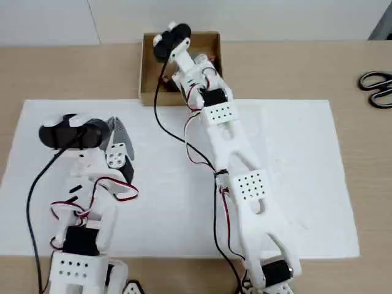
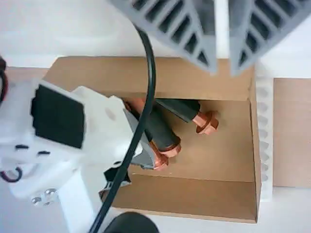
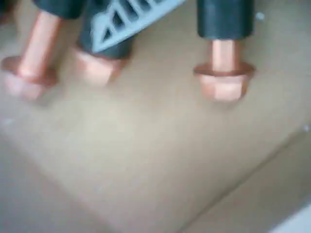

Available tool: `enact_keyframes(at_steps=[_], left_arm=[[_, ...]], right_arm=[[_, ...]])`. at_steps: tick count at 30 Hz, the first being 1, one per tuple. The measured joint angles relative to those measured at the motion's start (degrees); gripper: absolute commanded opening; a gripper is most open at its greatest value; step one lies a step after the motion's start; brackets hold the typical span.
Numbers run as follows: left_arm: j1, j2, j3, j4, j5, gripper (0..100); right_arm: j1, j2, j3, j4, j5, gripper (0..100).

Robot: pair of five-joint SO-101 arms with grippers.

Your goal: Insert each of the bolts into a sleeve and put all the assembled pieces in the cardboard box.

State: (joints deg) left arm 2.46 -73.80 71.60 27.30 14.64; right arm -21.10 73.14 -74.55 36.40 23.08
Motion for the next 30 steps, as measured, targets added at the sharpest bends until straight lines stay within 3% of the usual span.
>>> enact_keyframes(at_steps=[7,12,30], left_arm=[[0.0,0.0,0.0,0.0,0.0,1],[0.0,0.0,0.0,0.0,0.0,1],[0.0,0.0,0.0,0.0,0.0,1]], right_arm=[[0.09,0.0,-2.29,0.35,0.0,12.3],[-0.44,-1.85,-16.18,10.64,0.0,12.3],[-9.49,-44.92,-20.04,46.51,0.0,12.3]])
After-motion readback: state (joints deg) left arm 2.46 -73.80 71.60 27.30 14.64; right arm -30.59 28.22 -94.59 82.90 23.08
